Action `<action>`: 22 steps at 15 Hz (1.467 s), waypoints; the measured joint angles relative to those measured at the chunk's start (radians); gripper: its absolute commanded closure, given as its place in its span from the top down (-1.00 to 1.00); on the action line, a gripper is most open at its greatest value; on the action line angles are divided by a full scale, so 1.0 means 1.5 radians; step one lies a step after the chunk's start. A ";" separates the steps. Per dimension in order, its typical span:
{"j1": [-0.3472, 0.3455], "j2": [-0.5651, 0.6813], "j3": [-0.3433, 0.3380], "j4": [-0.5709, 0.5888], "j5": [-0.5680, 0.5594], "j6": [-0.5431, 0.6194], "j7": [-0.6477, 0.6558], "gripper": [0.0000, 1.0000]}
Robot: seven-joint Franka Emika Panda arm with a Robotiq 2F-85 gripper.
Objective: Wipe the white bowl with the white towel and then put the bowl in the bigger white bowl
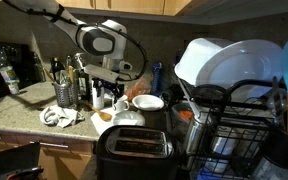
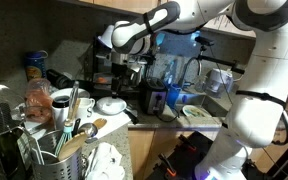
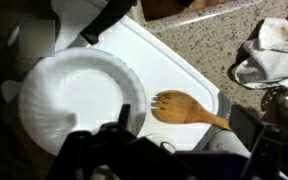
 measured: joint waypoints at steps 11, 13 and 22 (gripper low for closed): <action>0.045 -0.017 0.056 -0.079 0.110 -0.053 -0.112 1.00; 0.054 -0.026 0.061 -0.099 0.120 -0.061 -0.123 1.00; 0.093 -0.062 0.081 -0.161 0.202 -0.071 -0.176 1.00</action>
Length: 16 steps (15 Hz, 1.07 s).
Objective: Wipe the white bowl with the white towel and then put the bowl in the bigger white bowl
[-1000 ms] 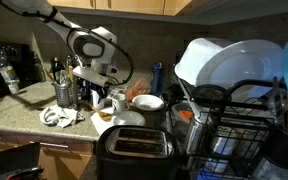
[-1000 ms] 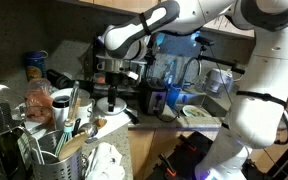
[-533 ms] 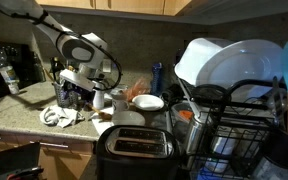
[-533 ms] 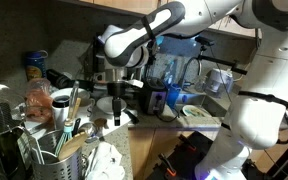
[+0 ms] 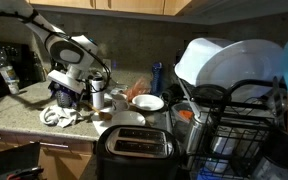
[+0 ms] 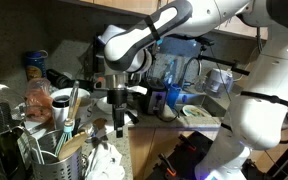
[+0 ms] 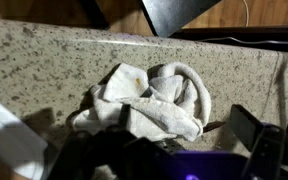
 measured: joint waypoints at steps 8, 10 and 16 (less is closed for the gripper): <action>0.009 0.012 0.005 0.001 -0.006 0.004 -0.001 1.00; 0.022 0.016 0.014 0.005 -0.009 0.010 0.001 1.00; 0.065 0.028 0.055 0.014 -0.061 0.041 0.036 1.00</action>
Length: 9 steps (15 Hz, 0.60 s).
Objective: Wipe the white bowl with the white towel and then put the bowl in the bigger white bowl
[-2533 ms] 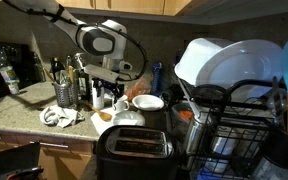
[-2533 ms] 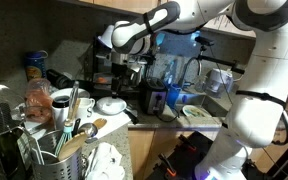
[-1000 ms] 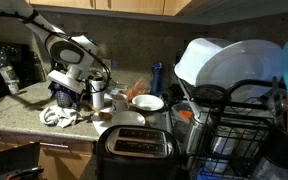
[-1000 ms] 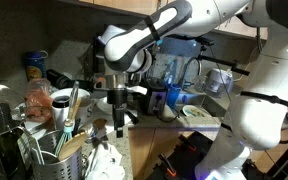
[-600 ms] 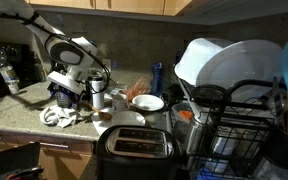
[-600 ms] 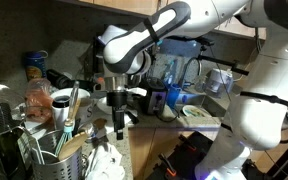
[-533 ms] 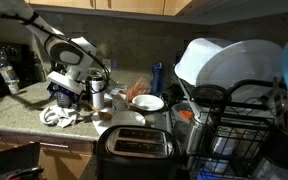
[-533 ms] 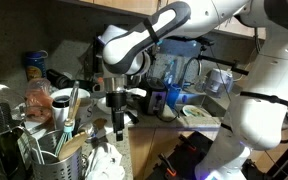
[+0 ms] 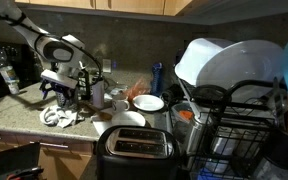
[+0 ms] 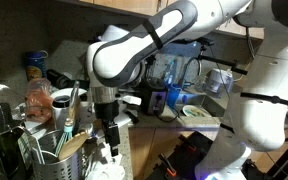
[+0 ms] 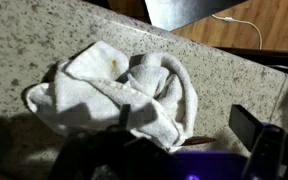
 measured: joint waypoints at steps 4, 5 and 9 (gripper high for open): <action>0.017 0.018 0.019 -0.008 -0.005 0.015 0.031 1.00; 0.021 0.023 0.022 -0.012 -0.005 0.020 0.038 1.00; 0.032 0.036 0.037 -0.032 -0.018 0.045 0.084 1.00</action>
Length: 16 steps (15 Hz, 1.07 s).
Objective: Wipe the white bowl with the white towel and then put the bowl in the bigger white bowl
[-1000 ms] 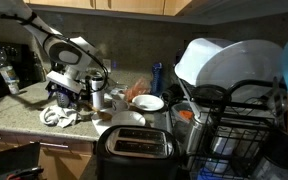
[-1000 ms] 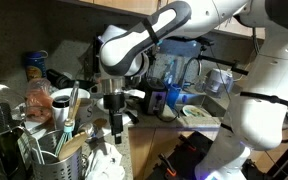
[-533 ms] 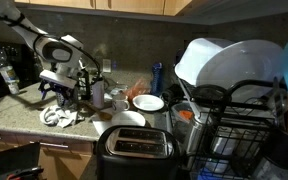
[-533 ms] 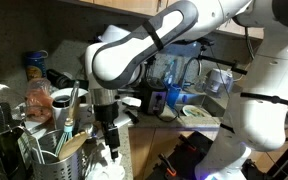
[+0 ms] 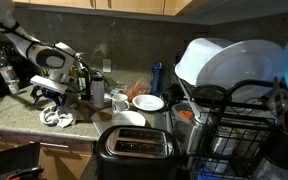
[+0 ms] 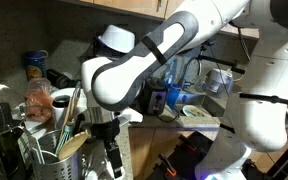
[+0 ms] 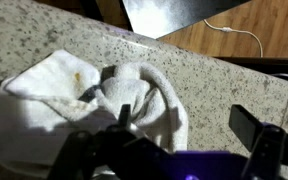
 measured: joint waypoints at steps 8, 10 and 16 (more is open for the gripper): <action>0.026 0.003 0.016 -0.034 -0.125 0.058 0.193 1.00; 0.033 0.003 0.019 -0.045 -0.149 0.091 0.240 1.00; 0.061 0.002 0.026 -0.077 -0.249 0.171 0.378 0.50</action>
